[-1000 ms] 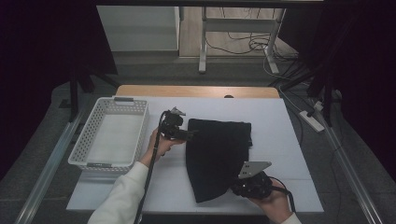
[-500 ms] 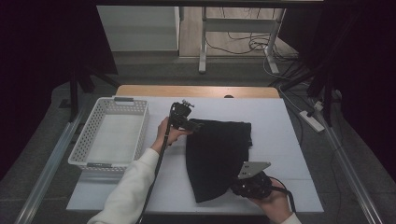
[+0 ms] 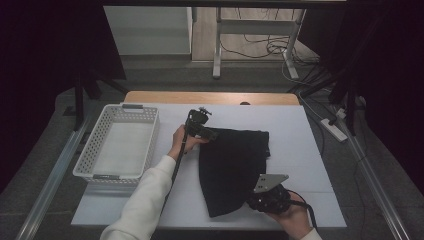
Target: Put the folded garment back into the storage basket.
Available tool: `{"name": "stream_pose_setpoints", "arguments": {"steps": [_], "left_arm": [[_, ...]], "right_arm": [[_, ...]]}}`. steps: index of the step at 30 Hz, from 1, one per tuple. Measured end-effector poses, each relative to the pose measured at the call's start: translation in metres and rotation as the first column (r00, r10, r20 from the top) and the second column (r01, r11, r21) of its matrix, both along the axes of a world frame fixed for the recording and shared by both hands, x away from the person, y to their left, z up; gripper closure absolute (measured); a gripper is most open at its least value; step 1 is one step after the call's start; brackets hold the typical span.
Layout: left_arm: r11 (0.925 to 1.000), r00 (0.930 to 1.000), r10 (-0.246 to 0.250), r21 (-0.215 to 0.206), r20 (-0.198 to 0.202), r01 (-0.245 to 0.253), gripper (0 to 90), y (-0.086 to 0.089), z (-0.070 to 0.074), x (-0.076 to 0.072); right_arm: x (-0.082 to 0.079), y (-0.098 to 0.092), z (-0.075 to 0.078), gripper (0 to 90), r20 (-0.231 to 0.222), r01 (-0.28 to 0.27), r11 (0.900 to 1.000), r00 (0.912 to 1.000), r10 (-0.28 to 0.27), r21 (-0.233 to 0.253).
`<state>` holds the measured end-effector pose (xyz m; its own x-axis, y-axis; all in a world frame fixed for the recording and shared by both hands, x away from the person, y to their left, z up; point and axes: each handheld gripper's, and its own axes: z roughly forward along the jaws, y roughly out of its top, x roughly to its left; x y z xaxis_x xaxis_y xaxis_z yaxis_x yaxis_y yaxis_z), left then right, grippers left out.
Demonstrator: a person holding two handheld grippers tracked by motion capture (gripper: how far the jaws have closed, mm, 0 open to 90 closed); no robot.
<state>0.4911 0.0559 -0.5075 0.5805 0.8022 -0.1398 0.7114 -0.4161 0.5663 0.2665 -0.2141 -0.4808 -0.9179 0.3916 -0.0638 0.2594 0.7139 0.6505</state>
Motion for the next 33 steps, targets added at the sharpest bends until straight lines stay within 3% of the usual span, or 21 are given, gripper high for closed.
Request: {"name": "stream_pose_setpoints", "arguments": {"steps": [5, 11, 13, 16, 18, 19, 20, 22, 24, 27, 33], "left_arm": [[0.9999, 0.9995, 0.011, -0.007, -0.028, -0.011, 9.1, 0.003, -0.007, 0.003], [0.9996, 0.998, -0.022, -0.02, -0.059, 0.021, 11.7, -0.003, -0.015, 0.004], [0.9995, 0.9983, -0.028, -0.018, -0.05, 0.027, 12.8, -0.005, -0.016, 0.003], [0.9989, 0.9986, -0.031, -0.038, -0.043, 0.029, 20.8, -0.005, -0.015, -0.001], [0.9974, 0.9983, -0.048, -0.056, -0.034, 0.046, 31.4, -0.005, -0.015, -0.004], [0.9963, 0.9977, -0.06, -0.064, -0.033, 0.058, 43.2, -0.005, -0.015, -0.006], [0.9945, 0.9968, -0.071, -0.08, -0.037, 0.067, 43.2, -0.005, -0.015, -0.007], [0.989, 0.9944, -0.098, -0.115, -0.039, 0.093, 57.0, -0.007, -0.016, -0.011], [0.988, 0.9928, -0.118, -0.101, -0.016, 0.116, 66.3, -0.009, -0.014, -0.015], [0.9848, 0.9898, -0.143, -0.1, 0.0, 0.142, 68.1, -0.01, -0.01, -0.017], [0.9753, 0.987, -0.15, -0.155, 0.06, 0.157, 70.1, -0.005, 0.008, -0.024]], "right_arm": [[0.0, 0.0, 0.0, 74.1, -0.004, 0.001, 1.0, 1.0, -0.001, -0.001], [0.0, 0.0, -0.001, 74.1, -0.002, 0.001, 1.0, 1.0, -0.001, -0.004], [0.001, 0.0, -0.001, 74.1, -0.003, 0.001, 1.0, 1.0, -0.001, -0.008], [0.001, 0.0, -0.001, 74.1, -0.003, 0.002, 1.0, 1.0, -0.002, -0.007], [0.001, 0.0, -0.001, 74.1, -0.003, 0.003, 1.0, 1.0, -0.003, -0.007], [0.001, 0.001, -0.001, 74.0, -0.005, 0.003, 1.0, 1.0, -0.003, 0.001], [0.001, 0.001, -0.001, 74.0, -0.005, 0.003, 1.0, 1.0, -0.003, 0.001], [0.001, 0.001, -0.001, 74.0, -0.006, 0.004, 1.0, 1.0, -0.004, 0.001], [0.002, 0.0, -0.001, 74.1, -0.009, 0.004, 1.0, 1.0, -0.004, 0.002], [0.002, -0.001, -0.001, 74.1, -0.011, 0.006, 1.0, 0.9999, -0.006, 0.01], [0.002, -0.004, 0.004, 74.1, 0.003, 0.013, 0.999, 0.9999, -0.013, 0.041]]}}
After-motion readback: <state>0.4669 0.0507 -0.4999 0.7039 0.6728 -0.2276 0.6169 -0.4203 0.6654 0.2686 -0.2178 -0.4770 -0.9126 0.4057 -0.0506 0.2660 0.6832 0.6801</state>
